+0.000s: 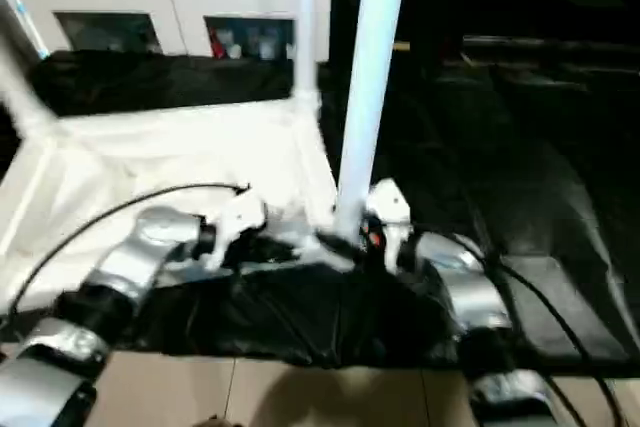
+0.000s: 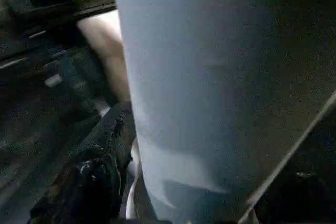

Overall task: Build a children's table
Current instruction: Rotate leg to tighten

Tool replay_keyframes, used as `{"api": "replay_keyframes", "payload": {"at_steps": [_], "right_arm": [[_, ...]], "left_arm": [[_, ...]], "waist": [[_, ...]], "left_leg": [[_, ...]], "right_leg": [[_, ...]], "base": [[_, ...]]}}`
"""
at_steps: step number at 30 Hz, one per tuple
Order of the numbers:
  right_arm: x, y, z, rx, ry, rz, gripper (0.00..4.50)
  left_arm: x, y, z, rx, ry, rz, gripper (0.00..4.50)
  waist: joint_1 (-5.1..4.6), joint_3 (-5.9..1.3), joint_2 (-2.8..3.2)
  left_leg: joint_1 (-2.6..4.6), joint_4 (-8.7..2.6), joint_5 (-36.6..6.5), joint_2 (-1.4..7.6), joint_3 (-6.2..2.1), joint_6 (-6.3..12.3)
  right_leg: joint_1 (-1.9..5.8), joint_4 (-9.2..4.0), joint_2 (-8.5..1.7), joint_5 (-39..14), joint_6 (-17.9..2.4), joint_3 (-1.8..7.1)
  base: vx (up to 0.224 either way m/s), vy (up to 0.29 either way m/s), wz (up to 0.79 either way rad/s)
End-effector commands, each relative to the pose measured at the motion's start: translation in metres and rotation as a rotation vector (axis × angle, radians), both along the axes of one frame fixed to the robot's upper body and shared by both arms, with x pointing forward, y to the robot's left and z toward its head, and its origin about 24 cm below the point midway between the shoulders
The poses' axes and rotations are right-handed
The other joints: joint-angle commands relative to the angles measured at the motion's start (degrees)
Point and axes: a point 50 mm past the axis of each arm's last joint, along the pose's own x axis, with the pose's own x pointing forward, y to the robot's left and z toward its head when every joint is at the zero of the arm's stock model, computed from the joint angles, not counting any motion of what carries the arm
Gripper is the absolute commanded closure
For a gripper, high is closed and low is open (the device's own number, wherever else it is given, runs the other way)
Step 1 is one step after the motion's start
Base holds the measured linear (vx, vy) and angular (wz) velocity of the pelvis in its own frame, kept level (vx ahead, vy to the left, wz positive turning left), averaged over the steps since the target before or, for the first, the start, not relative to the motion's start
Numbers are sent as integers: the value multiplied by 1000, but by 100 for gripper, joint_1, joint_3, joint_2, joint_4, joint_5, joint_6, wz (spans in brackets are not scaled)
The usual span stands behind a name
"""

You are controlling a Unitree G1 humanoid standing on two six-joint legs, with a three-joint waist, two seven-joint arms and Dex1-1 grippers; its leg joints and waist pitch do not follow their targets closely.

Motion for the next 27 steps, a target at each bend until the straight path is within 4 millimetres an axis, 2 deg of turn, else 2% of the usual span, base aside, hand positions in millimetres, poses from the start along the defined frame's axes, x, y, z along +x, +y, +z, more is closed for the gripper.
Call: {"api": "replay_keyframes", "payload": {"at_steps": [1,10,14,15,17,18,19,20,22,25,27], "right_arm": [[-30,24,-17,-9,155,314,157],[-42,15,-13,-46,206,459,157],[-44,14,-13,-53,219,481,157],[-45,13,-13,-55,222,485,168],[-46,13,-13,-57,231,491,186],[-46,13,-13,-57,237,496,186],[-47,13,-13,-57,240,498,191],[-48,14,-13,-53,245,502,203],[-48,15,-13,-49,248,503,222],[-49,16,-14,-42,251,501,230],[-50,16,-14,-39,252,499,238]], "left_arm": [[4,-12,19,-60,-73,-55,450],[1,-9,20,-59,-31,-121,450],[0,-7,19,-48,-23,-137,450],[0,-6,19,-46,-22,-138,450],[1,-5,19,-42,-25,-138,450],[2,-5,20,-42,-26,-136,450],[2,-5,20,-41,-26,-135,450],[3,-5,21,-46,-31,-125,450],[4,-5,21,-50,-34,-117,450],[3,-6,20,-52,-33,-114,450],[3,-6,19,-53,-32,-115,450]], "waist": [[56,-270,-55],[175,-286,-60],[192,-296,-64],[191,-292,-83],[197,-296,-72],[193,-295,-105],[205,-296,-86],[205,-294,-96],[211,-297,-79],[217,-302,-87],[216,-302,-54]], "left_leg": [[38,-395,-1953,291,-66,297],[28,-379,-1765,291,-69,263],[21,-373,-1649,291,-73,283],[18,-372,-1647,290,-69,288],[15,-368,-1611,288,-71,290],[20,-367,-1612,287,-67,293],[21,-367,-1588,289,-71,298],[24,-366,-1596,292,-68,297],[23,-364,-1588,290,-70,289],[22,-363,-1569,289,-73,281],[24,-358,-1598,285,-72,268]], "right_leg": [[198,-449,-401,-2121,-1030,307],[213,-419,-419,-1964,-1092,306],[223,-398,-414,-1840,-1100,299],[222,-401,-412,-1851,-1096,298],[225,-396,-417,-1852,-1095,298],[226,-402,-414,-1891,-1080,295],[224,-399,-419,-1911,-1078,297],[219,-402,-414,-1927,-1064,297],[220,-397,-418,-1924,-1051,299],[224,-395,-419,-1934,-1030,297],[220,-400,-416,-1912,-1040,297]], "base": [[0,0,0],[0,0,0],[0,0,0],[0,0,0],[0,0,0],[0,0,0],[0,0,0],[0,0,0],[0,0,0],[0,0,0],[0,0,0]]}}
